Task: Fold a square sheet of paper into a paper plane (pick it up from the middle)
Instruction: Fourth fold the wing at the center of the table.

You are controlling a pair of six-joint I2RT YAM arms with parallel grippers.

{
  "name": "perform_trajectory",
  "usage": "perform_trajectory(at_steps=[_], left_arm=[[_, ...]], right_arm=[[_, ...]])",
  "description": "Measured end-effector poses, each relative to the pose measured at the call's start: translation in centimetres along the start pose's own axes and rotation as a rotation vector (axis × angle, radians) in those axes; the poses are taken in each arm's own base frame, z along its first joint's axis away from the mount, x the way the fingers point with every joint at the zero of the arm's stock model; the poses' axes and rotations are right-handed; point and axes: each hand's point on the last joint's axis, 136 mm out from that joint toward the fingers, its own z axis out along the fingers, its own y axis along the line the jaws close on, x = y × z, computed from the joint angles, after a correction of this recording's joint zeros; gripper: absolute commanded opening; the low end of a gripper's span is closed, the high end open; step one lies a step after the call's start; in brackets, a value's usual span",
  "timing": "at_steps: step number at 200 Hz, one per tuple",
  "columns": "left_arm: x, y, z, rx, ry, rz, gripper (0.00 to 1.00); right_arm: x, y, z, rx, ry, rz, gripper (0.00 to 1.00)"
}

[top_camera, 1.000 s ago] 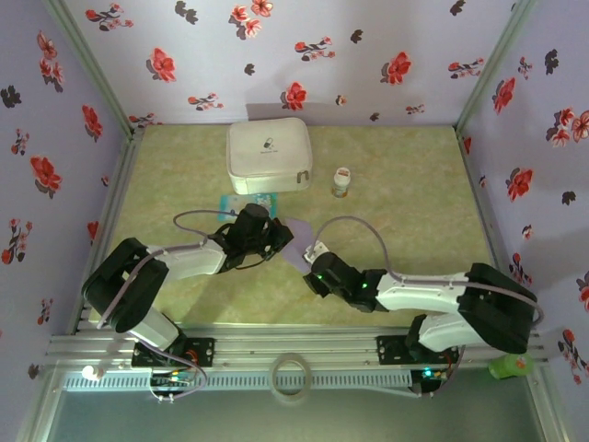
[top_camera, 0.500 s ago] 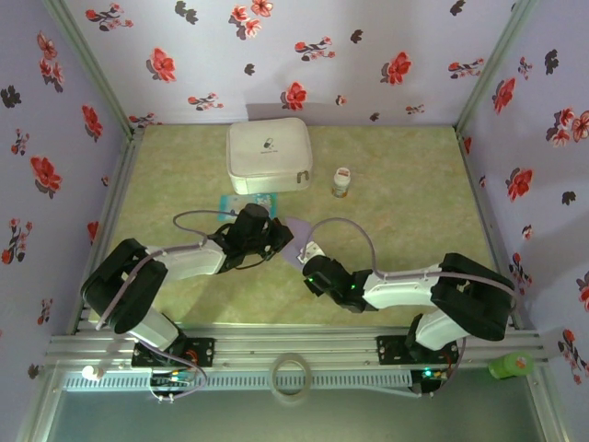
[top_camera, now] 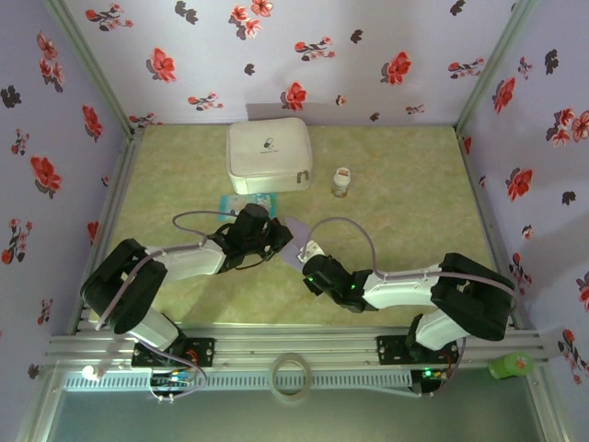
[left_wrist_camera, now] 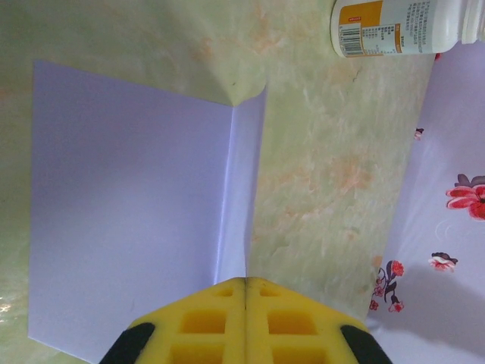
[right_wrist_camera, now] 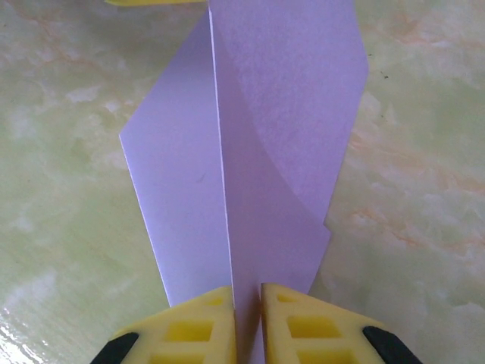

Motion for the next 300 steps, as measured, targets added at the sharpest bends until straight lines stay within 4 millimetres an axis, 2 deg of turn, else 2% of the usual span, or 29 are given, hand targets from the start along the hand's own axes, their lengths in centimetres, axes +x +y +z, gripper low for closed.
perform_trajectory(at_steps=[21,32,50,65,80,116,174,256,300], left_arm=[[0.0,0.0,0.0,0.000,0.000,0.000,0.03],[0.0,0.0,0.0,0.000,0.000,0.000,0.09],[-0.1,0.0,0.0,-0.001,-0.003,-0.001,0.14],[-0.1,0.0,0.0,-0.001,-0.007,0.001,0.24],[-0.2,-0.1,-0.1,-0.001,-0.011,0.000,0.28],[-0.8,-0.8,-1.4,0.014,-0.048,0.007,0.42],[-2.5,-0.9,-3.9,0.015,-0.125,0.010,0.44],[-2.7,0.1,-4.1,-0.017,-0.133,0.003,0.44],[-2.7,0.2,-4.1,-0.018,-0.132,0.003,0.44]], right_arm=[[-0.1,0.0,0.0,-0.001,-0.003,0.006,0.10],[-0.1,0.0,0.0,-0.001,-0.006,0.013,0.08],[-0.3,0.1,0.0,-0.003,-0.013,0.028,0.06],[-0.4,0.1,0.0,-0.004,-0.018,0.037,0.04],[-0.5,0.1,0.0,-0.006,-0.022,0.052,0.03],[-0.9,0.3,0.2,-0.029,-0.034,0.088,0.02],[-0.5,-0.1,0.9,-0.093,-0.030,0.195,0.03],[0.1,0.8,1.9,-0.184,0.008,0.275,0.05],[-0.2,0.9,2.2,-0.224,0.005,0.338,0.04]])
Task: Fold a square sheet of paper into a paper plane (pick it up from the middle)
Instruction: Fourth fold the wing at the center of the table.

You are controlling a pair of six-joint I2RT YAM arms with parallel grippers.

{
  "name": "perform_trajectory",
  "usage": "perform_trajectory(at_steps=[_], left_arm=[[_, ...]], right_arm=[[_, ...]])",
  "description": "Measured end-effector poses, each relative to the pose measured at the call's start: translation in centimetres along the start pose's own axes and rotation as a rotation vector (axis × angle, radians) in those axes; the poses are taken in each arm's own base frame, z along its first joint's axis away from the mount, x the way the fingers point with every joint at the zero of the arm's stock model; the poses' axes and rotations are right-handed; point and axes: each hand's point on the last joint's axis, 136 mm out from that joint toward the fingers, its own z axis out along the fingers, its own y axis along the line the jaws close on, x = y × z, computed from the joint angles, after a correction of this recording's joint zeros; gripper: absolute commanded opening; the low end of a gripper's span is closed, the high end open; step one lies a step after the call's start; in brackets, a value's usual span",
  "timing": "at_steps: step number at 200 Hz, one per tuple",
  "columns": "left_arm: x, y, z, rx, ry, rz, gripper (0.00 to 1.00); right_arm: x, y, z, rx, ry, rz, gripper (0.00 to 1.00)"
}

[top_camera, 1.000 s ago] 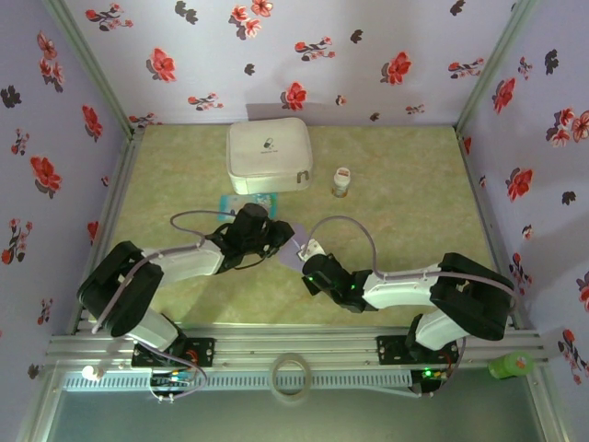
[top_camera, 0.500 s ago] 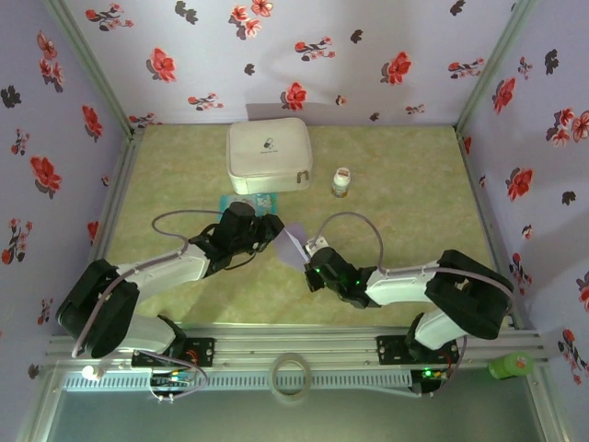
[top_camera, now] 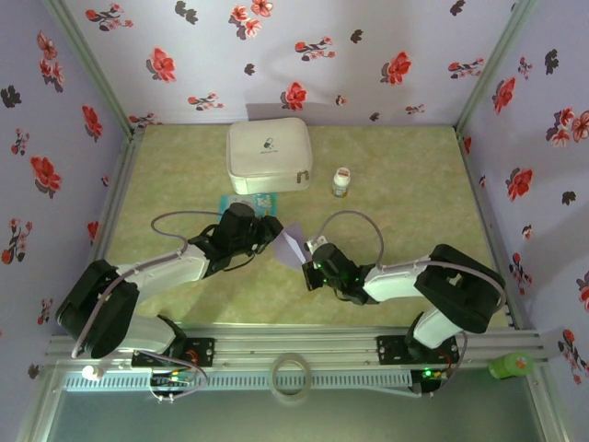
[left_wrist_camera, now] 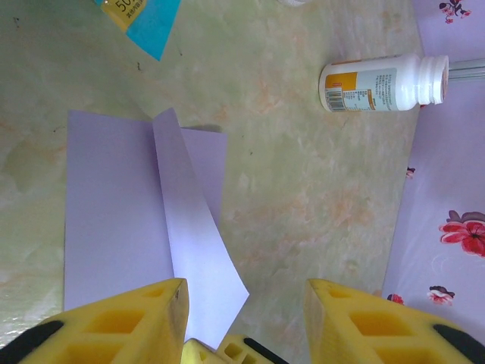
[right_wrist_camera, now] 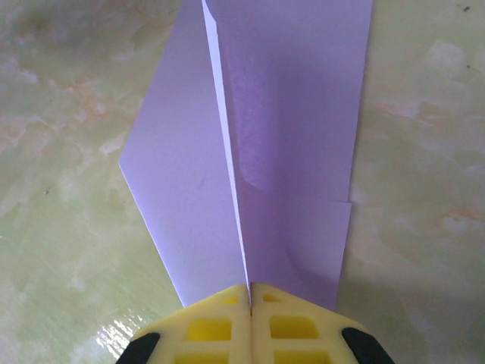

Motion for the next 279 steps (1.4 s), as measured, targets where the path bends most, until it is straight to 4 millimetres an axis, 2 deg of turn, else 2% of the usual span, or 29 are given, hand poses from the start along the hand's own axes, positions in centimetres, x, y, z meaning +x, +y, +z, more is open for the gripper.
perform_trajectory(at_steps=[64,123,170,206,279], left_arm=[[0.2,0.1,0.3,0.000,0.016,0.021,0.37],[1.4,1.9,2.0,-0.038,0.090,0.036,0.27],[1.7,2.0,2.5,-0.031,0.115,0.056,0.25],[2.1,2.4,2.9,-0.038,0.139,0.059,0.24],[2.4,1.7,3.7,-0.015,0.170,0.076,0.22]], right_arm=[[-0.6,0.5,0.2,-0.113,0.022,0.131,0.04],[-0.5,0.8,0.8,-0.247,0.084,0.312,0.04],[-1.3,1.0,0.6,-0.326,0.097,0.410,0.04],[-0.9,0.8,1.0,-0.347,0.125,0.472,0.03],[-1.3,0.6,1.2,-0.376,0.107,0.551,0.02]])
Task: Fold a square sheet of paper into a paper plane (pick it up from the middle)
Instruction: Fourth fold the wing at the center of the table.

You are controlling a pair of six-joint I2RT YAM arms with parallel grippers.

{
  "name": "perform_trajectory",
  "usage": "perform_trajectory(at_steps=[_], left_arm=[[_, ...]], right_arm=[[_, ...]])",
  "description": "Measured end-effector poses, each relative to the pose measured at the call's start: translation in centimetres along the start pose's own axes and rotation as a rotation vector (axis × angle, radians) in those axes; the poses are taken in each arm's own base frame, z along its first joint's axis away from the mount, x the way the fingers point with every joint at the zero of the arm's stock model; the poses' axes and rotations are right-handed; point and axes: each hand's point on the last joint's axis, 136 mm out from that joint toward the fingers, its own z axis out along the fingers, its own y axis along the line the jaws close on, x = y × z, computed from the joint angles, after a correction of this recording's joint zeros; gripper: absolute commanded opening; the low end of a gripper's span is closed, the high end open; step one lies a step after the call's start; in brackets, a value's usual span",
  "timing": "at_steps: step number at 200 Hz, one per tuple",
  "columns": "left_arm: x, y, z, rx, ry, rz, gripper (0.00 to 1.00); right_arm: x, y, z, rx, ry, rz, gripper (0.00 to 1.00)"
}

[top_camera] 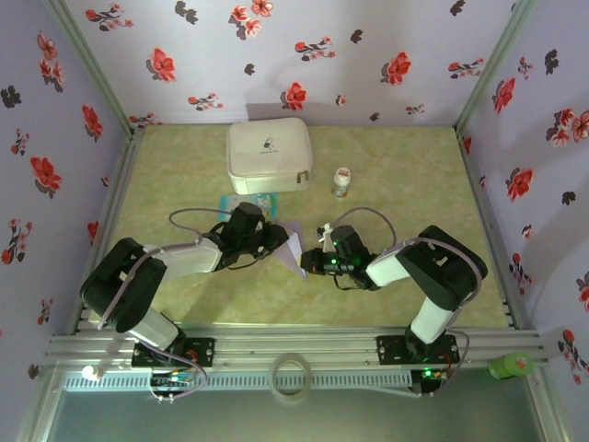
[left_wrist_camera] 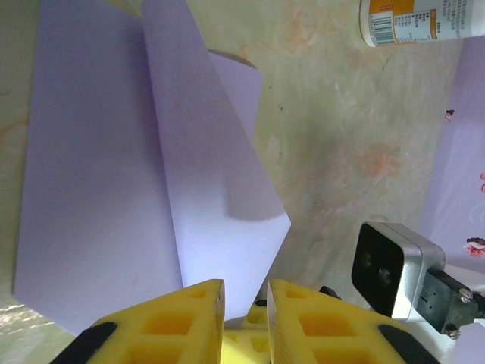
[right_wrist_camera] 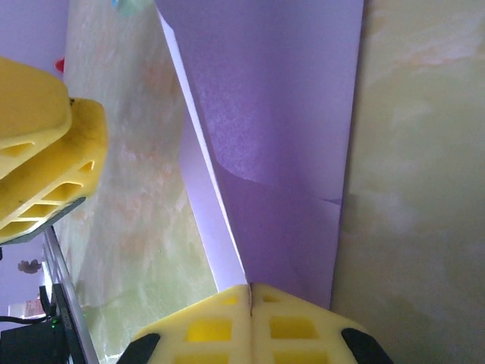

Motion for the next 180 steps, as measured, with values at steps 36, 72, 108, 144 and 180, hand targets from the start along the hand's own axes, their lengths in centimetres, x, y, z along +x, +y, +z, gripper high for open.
perform_trajectory(at_steps=[36,72,108,144,180], left_arm=[[0.2,-0.2,0.6,0.013,0.019,0.006,0.20],[0.3,-0.1,1.0,0.016,0.034,0.010,0.18],[0.2,-0.5,1.5,0.020,0.040,0.029,0.17],[0.3,-0.3,2.3,0.013,0.059,0.038,0.16],[0.4,-0.1,3.1,0.006,0.075,0.045,0.14]], right_arm=[[0.0,-0.1,0.1,-0.015,0.002,0.036,0.02],[-0.1,-0.2,0.1,-0.020,0.004,0.066,0.01],[-0.2,-0.3,0.0,-0.021,0.001,0.085,0.00],[-0.4,-0.4,-0.1,-0.021,-0.003,0.101,0.00],[-0.5,-0.5,-0.1,-0.019,-0.003,0.108,0.00]])
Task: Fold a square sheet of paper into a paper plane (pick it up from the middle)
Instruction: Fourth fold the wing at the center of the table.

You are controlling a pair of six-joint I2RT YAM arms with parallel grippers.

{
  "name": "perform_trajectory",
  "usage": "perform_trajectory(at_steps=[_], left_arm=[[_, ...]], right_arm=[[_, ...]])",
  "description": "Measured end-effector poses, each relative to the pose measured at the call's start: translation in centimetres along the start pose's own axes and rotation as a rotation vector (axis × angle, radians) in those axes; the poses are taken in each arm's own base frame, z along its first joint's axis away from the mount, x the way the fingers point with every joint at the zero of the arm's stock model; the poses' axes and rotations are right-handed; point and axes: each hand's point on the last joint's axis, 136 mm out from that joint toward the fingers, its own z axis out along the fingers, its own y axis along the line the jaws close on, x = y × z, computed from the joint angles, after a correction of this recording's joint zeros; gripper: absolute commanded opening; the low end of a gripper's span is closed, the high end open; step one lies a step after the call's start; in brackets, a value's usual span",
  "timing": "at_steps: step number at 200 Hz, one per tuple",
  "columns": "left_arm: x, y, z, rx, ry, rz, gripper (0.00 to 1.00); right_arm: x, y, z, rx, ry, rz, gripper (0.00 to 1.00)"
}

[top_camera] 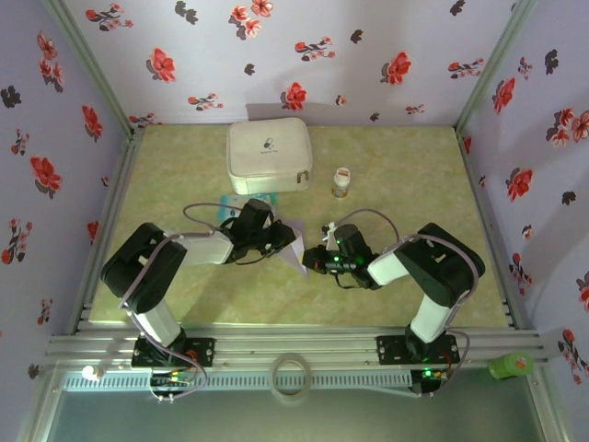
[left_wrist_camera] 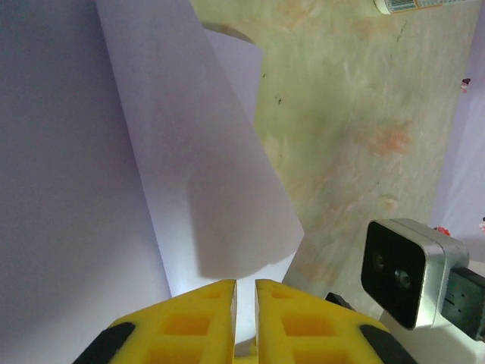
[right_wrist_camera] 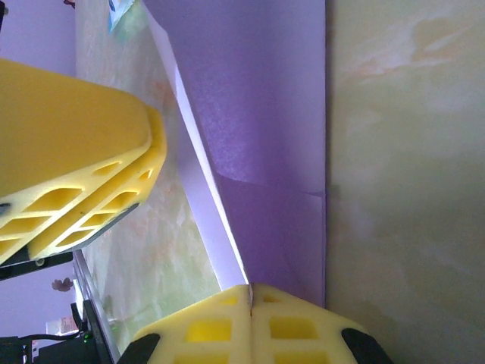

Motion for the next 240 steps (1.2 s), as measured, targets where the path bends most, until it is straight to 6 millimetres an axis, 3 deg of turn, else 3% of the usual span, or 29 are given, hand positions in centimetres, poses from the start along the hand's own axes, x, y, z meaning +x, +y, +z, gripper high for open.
perform_trajectory(at_steps=[240], left_arm=[[-1.1,0.4,2.0,-0.012,0.010,-0.013,0.14]], right_arm=[[-0.1,-0.3,0.0,0.009,0.027,0.028,0.00]])
